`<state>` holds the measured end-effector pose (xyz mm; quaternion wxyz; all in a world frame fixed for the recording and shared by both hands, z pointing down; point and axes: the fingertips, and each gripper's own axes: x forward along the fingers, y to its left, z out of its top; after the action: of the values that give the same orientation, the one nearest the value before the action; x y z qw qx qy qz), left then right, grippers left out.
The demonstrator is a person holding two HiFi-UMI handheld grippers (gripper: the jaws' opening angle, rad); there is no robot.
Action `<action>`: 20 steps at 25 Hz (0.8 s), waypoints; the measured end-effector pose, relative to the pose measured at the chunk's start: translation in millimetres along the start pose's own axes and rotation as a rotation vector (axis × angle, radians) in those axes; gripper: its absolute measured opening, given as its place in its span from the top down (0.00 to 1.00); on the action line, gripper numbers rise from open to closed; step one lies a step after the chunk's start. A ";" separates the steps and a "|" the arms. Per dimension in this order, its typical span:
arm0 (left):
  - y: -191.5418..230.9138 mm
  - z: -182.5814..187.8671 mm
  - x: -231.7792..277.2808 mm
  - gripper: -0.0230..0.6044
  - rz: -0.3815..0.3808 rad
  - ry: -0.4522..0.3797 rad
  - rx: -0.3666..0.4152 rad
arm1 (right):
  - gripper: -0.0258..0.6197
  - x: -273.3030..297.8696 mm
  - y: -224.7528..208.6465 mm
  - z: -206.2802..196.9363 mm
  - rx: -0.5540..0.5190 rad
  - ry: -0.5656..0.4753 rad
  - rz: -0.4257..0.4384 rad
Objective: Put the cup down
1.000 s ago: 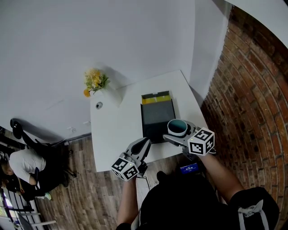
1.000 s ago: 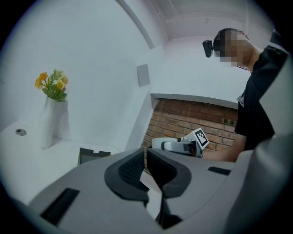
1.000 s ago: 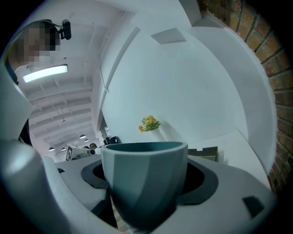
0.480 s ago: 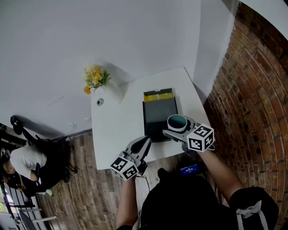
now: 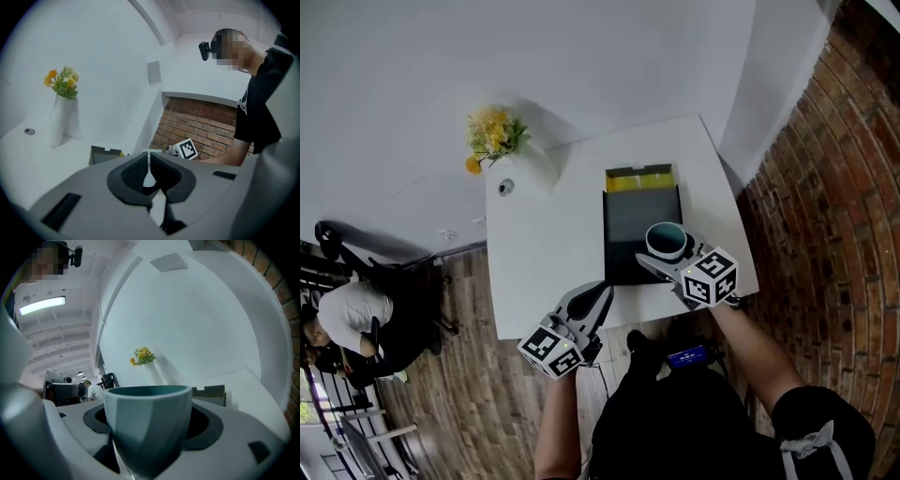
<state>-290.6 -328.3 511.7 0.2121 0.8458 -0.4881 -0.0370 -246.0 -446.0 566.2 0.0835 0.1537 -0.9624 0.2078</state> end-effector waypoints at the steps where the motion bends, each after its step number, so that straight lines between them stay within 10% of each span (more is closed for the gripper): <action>1: 0.6 -0.9 0.3 0.95 0.001 0.003 -0.002 | 0.35 1.9 -1.8 0.0 -0.012 -0.009 -0.003; 20: 4.3 -7.6 -1.9 0.95 0.014 -0.019 -0.028 | 0.35 -8.6 22.9 -18.2 -0.361 -0.047 -0.024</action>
<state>-293.0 -326.1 520.0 0.2194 0.8391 -0.4953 -0.0502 -243.7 -416.2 572.1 0.0897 0.1524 -0.9839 0.0270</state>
